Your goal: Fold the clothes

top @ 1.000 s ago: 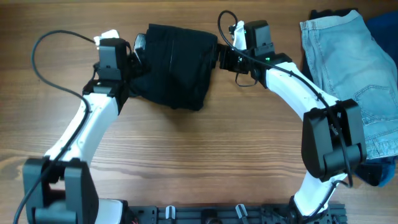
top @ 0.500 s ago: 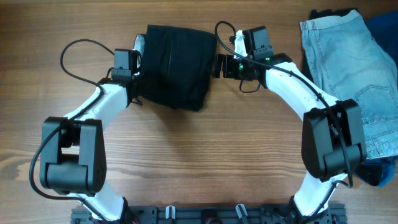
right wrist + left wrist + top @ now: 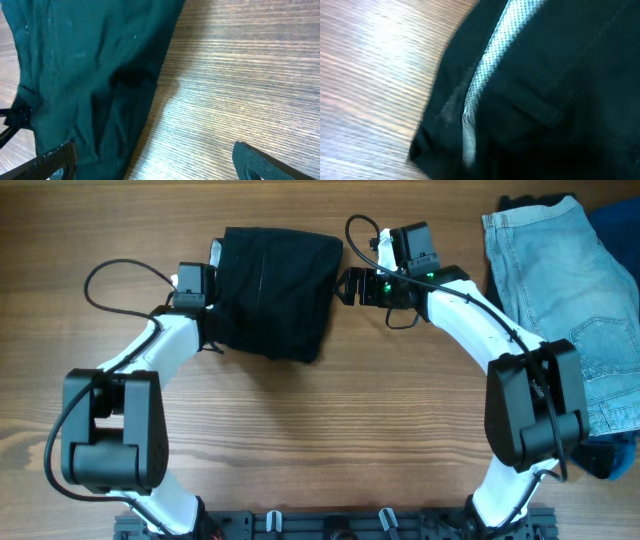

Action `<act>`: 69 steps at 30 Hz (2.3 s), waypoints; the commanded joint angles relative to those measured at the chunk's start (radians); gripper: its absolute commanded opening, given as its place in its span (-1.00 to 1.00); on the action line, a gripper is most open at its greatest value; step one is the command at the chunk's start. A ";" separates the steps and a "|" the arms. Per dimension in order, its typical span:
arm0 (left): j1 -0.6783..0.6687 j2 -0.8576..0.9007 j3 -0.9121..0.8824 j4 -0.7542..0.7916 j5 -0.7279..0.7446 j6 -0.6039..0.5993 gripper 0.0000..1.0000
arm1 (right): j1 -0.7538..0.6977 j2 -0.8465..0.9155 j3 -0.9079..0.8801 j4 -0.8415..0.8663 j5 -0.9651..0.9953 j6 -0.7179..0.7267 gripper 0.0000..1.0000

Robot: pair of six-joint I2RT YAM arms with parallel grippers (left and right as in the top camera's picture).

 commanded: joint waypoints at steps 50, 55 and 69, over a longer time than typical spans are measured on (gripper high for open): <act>-0.224 0.017 -0.003 -0.101 -0.294 0.091 0.99 | -0.254 -0.143 0.006 -0.147 -0.032 -0.103 1.00; 0.007 0.017 -0.003 -0.045 -0.285 0.062 0.99 | -0.254 -0.143 0.006 -0.145 -0.032 -0.107 1.00; 0.127 0.000 -0.003 0.067 -0.481 0.254 1.00 | -0.254 -0.143 0.006 -0.144 -0.032 -0.107 1.00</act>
